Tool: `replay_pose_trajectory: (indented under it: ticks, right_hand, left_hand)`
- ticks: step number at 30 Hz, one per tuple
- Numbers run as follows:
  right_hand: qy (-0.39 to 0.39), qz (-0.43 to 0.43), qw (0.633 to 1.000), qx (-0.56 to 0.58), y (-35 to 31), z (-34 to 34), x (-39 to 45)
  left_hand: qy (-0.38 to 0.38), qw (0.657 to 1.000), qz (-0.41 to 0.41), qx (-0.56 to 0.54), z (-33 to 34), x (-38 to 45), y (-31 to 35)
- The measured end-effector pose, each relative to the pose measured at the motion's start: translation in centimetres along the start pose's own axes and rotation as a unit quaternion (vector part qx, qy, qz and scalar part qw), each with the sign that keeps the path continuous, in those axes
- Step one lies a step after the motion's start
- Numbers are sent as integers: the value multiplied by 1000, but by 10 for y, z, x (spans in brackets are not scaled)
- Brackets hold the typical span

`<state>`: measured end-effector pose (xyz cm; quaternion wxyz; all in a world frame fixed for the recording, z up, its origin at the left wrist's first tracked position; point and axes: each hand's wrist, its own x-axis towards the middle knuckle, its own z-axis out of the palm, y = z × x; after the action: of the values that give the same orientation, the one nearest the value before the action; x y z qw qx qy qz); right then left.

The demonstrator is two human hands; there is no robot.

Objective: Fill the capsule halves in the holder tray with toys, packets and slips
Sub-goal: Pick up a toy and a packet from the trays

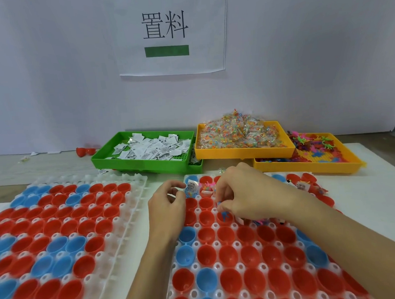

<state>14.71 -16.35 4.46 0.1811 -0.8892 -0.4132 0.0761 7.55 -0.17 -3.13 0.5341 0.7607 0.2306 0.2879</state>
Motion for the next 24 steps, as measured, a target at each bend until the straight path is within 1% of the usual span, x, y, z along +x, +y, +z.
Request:
replay_pose_trajectory:
  ticks: [10,16,18,20,22,24]
  right_hand:
    - [-10,15,1000,-4,2,0,1]
    - [25,13,1000,8,7,-13,-1]
    - [63,24,997,26,20,-22,3]
    - [135,47,989,46,39,-33,10]
    - [219,84,971,54,58,-44,20]
    - [262,130,954,68,75,-53,33]
  left_hand:
    - [0,1000,4,2,-1,0,1]
    - [2,1000,-6,-2,0,0,1]
    - [2,1000,-6,-3,-1,1,0]
    - [0,1000,-6,0,-1,0,0]
    - [0,1000,-4,5,-1,0,1]
    - [1,1000,-3,8,-1,1,1]
